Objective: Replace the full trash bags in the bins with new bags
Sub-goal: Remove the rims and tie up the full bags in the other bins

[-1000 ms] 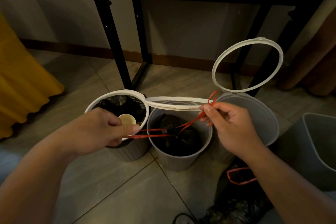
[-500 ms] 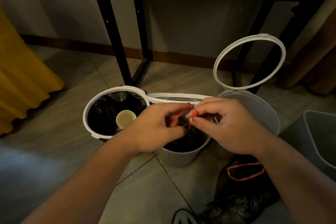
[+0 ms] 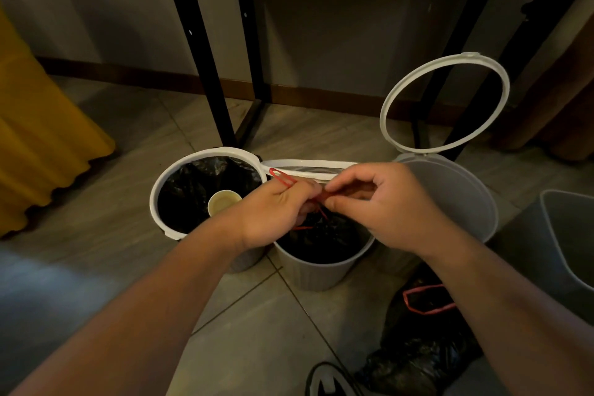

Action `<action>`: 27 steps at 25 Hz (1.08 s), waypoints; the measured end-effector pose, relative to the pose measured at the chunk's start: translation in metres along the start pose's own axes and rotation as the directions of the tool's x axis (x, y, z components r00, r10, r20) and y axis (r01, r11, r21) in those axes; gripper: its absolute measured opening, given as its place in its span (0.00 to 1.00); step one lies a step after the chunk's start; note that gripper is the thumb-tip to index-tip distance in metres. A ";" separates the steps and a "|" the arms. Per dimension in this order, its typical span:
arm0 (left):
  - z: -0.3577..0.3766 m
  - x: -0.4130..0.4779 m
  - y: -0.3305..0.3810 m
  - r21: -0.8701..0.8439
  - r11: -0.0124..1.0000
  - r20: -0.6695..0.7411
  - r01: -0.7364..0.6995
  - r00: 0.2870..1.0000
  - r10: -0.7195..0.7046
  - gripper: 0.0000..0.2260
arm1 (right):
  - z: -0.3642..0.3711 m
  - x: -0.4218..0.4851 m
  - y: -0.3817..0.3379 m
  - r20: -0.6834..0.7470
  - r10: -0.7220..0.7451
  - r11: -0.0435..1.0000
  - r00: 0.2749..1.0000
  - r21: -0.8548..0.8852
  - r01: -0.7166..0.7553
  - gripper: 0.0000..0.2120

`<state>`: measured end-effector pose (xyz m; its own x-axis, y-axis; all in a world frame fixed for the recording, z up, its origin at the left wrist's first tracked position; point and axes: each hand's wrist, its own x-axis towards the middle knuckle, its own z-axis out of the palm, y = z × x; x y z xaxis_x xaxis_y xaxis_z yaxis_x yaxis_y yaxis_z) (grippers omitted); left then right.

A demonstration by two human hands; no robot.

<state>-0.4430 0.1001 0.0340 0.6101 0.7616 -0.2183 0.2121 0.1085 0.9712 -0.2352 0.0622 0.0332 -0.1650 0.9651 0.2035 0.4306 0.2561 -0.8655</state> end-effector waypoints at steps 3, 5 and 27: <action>0.000 -0.002 -0.001 -0.026 1.000 0.010 -0.008 1.000 0.008 0.21 | 0.007 -0.001 0.006 -0.091 0.039 0.991 0.995 0.128 -0.027 0.13; 0.002 -0.003 -0.004 -0.021 1.000 -0.005 -0.019 1.000 0.019 0.18 | 0.010 -0.003 0.007 -0.109 0.079 0.975 0.991 0.217 -0.053 0.18; -0.004 -0.041 -0.014 0.254 0.961 -0.191 -0.111 0.968 0.163 0.06 | 0.058 -0.009 0.019 -0.120 -0.349 0.852 0.930 -0.455 0.261 0.06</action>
<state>-0.4741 0.0705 0.0296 0.4791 0.8771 -0.0353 0.3299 -0.1427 0.9332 -0.2771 0.0553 -0.0118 -0.1974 0.8143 0.5459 0.7269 0.4952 -0.4758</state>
